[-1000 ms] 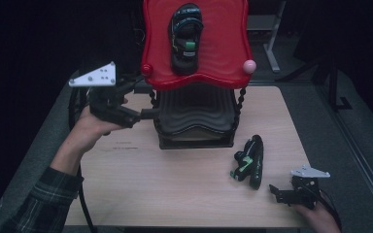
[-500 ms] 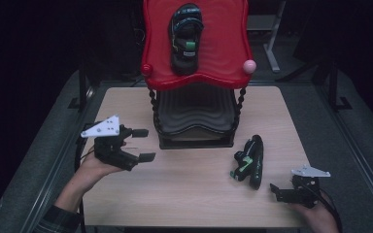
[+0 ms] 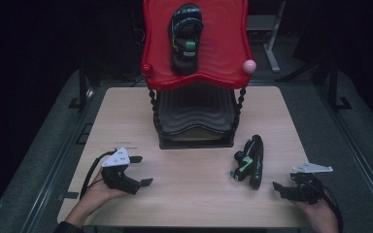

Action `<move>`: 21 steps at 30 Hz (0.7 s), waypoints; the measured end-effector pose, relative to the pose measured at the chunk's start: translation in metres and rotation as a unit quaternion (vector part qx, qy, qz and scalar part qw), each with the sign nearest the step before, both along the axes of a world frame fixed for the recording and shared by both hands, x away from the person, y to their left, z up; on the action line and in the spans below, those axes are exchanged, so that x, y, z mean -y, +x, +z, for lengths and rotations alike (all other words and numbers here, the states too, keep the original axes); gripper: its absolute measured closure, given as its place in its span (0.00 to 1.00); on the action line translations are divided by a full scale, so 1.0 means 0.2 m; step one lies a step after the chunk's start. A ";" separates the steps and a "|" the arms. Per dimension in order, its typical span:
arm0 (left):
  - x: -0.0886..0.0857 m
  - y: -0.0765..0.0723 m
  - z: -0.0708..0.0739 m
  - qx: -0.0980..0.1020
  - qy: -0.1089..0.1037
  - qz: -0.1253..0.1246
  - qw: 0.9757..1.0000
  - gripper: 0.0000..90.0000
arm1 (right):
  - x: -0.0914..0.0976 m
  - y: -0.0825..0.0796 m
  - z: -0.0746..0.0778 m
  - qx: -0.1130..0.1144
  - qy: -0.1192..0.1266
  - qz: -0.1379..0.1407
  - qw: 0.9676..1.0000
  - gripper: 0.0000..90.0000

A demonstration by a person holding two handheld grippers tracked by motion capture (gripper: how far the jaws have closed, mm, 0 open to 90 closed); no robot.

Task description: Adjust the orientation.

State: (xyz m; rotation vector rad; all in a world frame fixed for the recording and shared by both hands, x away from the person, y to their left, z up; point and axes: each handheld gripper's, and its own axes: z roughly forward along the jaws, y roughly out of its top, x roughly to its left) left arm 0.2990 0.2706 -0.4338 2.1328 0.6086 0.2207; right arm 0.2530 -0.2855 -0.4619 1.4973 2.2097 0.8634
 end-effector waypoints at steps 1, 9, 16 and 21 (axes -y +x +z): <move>0.00 0.00 -0.02 -0.004 0.004 0.000 1.000 0.08 | 0.00 0.00 0.02 0.005 0.004 0.005 1.000 0.38; -0.01 0.01 -0.12 -0.009 0.036 0.005 0.999 0.03 | -0.03 0.02 0.11 0.025 0.035 0.029 0.999 0.78; -0.01 0.02 -0.17 -0.003 0.063 -0.001 0.998 0.03 | -0.07 0.11 0.21 0.050 0.051 0.051 0.996 1.00; 0.00 0.02 -0.20 -0.010 0.080 -0.008 0.997 0.01 | -0.08 0.17 0.28 0.073 0.067 0.055 0.994 1.00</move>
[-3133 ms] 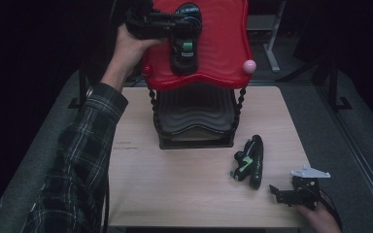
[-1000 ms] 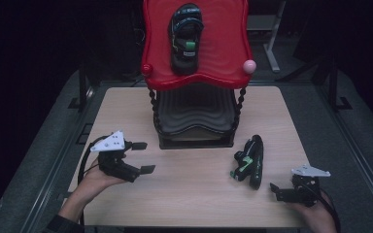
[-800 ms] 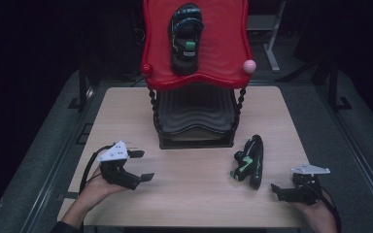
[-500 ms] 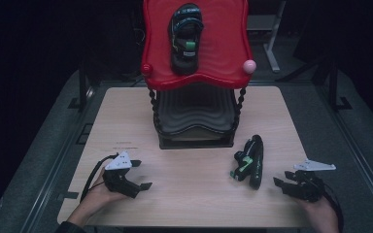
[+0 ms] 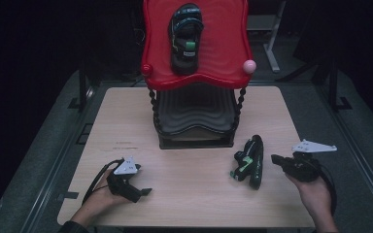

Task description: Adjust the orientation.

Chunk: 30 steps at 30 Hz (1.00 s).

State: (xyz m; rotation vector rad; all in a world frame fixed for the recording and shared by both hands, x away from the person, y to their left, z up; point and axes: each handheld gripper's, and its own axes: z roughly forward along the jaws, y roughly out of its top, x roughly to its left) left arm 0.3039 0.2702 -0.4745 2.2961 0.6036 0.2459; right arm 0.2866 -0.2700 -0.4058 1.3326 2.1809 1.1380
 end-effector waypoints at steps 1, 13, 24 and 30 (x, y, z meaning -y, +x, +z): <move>0.00 0.00 0.00 -0.001 0.002 -0.002 1.000 0.02 | 0.00 0.02 0.02 0.007 0.005 0.002 1.000 1.00; 0.00 0.00 0.00 -0.002 0.002 -0.002 1.000 0.02 | -0.10 0.17 0.12 0.031 0.022 0.020 0.999 1.00; 0.00 0.00 0.00 -0.002 0.001 -0.001 1.000 0.02 | -0.11 0.24 0.04 0.016 0.007 0.010 1.000 1.00; 0.00 0.00 0.00 -0.002 0.001 -0.001 1.000 0.02 | -0.06 0.22 0.05 0.017 0.005 0.005 1.000 1.00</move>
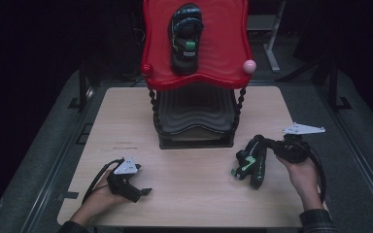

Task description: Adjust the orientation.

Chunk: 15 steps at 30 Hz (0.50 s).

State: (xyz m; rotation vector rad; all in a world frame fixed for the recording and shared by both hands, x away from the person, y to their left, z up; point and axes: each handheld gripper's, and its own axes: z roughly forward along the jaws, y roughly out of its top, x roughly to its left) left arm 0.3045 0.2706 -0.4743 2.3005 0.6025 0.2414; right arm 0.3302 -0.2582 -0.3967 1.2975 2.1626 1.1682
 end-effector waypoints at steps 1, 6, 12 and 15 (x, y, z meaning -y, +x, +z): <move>0.00 0.00 0.00 0.000 0.000 0.000 1.000 0.02 | 0.03 -0.01 0.00 0.000 0.003 -0.004 1.000 1.00; 0.00 0.00 0.00 0.000 0.000 0.000 1.000 0.02 | 0.10 -0.04 -0.02 -0.001 0.006 -0.019 1.000 1.00; 0.00 0.00 0.00 0.000 -0.001 0.000 1.000 0.02 | 0.20 -0.06 -0.06 -0.011 0.018 -0.037 0.999 1.00; 0.00 0.00 0.00 0.000 0.000 0.000 1.000 0.02 | 0.22 -0.07 -0.07 -0.015 0.024 -0.043 0.999 1.00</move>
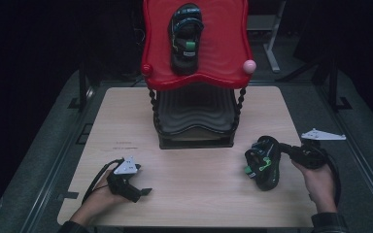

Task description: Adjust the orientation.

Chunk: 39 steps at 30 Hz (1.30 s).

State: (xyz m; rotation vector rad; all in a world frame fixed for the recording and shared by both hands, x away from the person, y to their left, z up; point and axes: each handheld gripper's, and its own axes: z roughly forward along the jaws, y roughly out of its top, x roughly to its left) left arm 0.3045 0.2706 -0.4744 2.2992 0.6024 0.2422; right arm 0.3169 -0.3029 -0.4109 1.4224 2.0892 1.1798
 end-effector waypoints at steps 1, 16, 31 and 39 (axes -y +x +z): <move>0.00 0.00 0.00 0.000 0.000 0.000 1.000 0.02 | 0.02 0.00 -0.01 -0.003 0.004 -0.003 1.000 1.00; 0.00 0.00 0.00 0.000 0.000 -0.001 1.000 0.02 | 0.18 0.04 -0.22 -0.067 0.042 -0.015 0.997 1.00; 0.00 0.00 0.00 0.000 0.000 -0.002 1.000 0.02 | 0.21 0.00 -0.14 -0.032 0.054 -0.040 0.997 0.76; 0.00 0.00 0.00 0.000 0.000 -0.001 1.000 0.02 | 0.21 -0.07 -0.06 -0.008 0.072 -0.020 0.997 0.61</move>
